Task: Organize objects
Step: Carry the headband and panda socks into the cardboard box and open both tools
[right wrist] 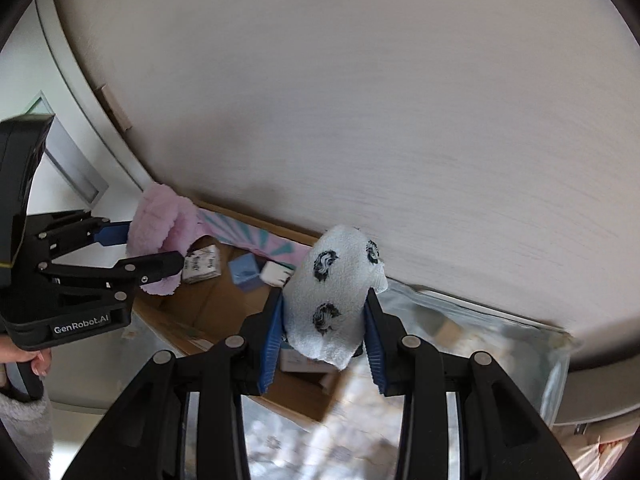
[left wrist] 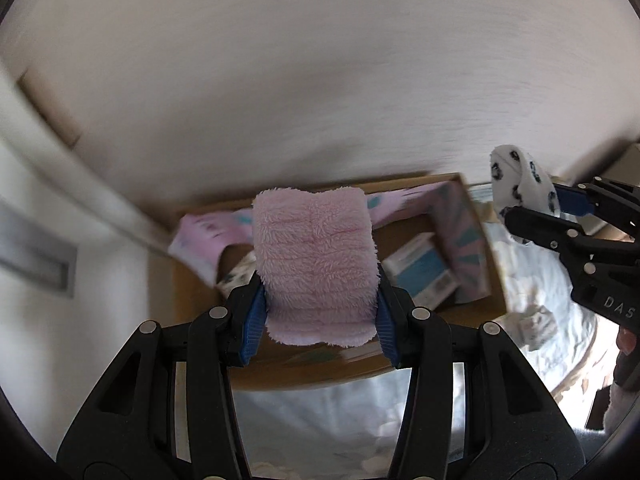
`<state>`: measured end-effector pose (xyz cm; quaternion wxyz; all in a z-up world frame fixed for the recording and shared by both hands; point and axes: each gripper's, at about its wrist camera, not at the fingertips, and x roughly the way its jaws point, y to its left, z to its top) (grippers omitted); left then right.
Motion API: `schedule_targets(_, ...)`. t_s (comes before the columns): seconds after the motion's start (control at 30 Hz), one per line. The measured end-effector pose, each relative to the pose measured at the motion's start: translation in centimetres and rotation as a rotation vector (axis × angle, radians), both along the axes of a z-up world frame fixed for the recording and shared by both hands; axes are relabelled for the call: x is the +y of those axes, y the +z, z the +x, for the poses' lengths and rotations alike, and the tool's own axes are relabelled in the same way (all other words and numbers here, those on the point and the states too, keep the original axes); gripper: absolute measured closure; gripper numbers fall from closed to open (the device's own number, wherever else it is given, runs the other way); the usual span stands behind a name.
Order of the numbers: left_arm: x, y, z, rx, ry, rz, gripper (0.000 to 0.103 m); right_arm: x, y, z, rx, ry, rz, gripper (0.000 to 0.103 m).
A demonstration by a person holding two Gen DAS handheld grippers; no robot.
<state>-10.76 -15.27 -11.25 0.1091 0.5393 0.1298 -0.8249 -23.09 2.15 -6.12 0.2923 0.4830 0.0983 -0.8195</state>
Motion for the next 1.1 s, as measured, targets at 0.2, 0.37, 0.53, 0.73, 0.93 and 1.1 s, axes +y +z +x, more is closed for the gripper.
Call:
schedule_targets(0.2, -3.2, -3.4, 2.2, -0.016, 0.069, 0.011, 0.06, -4.1, -1.9, 0.2, -0.029, 0.017, 0.017, 0.068)
schedule_targets(0.37, -5.1, -5.6, 3.0, -0.017, 0.101, 0.034, 0.06, -6.1, -3.4, -0.1, -0.058, 0.0, 0.036, 0.068)
schedule_targets(0.53, -6.1, -7.6, 2.9, -0.021, 0.093, 0.056, 0.06, -6.5, -5.3, 0.0, -0.094, -0.023, 0.053, 0.068)
schedule_targets(0.73, -6.3, -8.6, 2.4, -0.026, 0.069, 0.062, 0.06, -6.4, -6.1, 0.2, -0.117, -0.04, 0.062, 0.068)
schedule_targets(0.93, -6.6, -8.8, 1.9, -0.029, 0.049, 0.055, 0.06, -6.7, -6.4, 0.0, -0.121, -0.047, 0.066, 0.068)
schedule_targets(1.1, -6.8, -8.7, 1.6, -0.025, 0.038, 0.044, 0.06, -7.2, -6.6, 0.0, -0.123, -0.042, 0.073, 0.068)
